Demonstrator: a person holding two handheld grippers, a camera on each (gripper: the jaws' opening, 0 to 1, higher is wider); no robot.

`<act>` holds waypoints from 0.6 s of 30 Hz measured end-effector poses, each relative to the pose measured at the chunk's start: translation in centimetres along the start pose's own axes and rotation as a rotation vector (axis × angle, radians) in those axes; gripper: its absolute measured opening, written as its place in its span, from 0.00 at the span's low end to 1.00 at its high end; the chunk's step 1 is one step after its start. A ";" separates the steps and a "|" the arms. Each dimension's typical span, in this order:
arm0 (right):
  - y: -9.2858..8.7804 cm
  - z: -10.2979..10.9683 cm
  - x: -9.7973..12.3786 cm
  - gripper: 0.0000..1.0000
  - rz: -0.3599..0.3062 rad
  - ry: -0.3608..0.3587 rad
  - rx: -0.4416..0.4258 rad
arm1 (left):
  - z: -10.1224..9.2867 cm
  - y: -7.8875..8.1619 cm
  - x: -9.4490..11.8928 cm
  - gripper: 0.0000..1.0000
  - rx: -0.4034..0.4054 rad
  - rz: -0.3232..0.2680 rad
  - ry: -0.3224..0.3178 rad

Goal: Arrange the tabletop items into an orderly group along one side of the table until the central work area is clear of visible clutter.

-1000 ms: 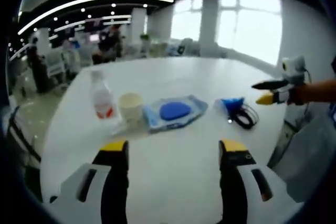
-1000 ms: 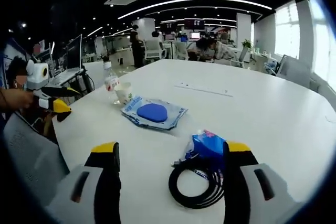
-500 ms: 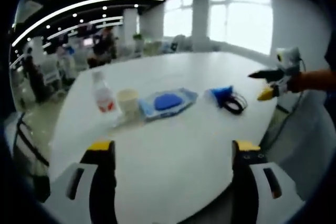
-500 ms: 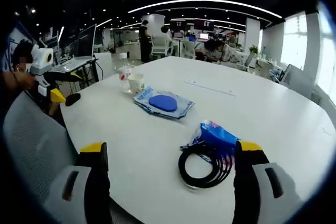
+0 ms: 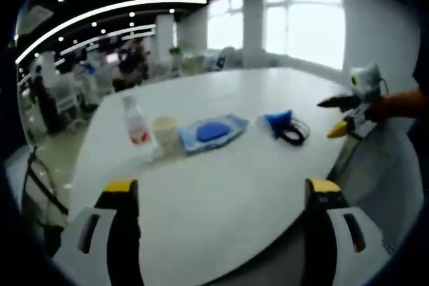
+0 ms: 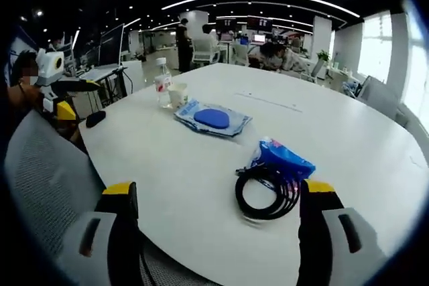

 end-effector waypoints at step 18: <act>-0.3 0.6 -0.1 1.00 0.015 0.028 0.002 | -1.7 -1.0 1.1 1.00 0.022 -0.012 0.019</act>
Point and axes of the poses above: the point that each gripper's makers call its tool centre point, and the gripper's own axes: x roughly backward along the fingers, z roughly to its left, y roughly out of its top, the point moved 10 cm from there along x, roughly backward along the fingers, and after that the axes turned 1 degree about -z, right-handed, at the moved point
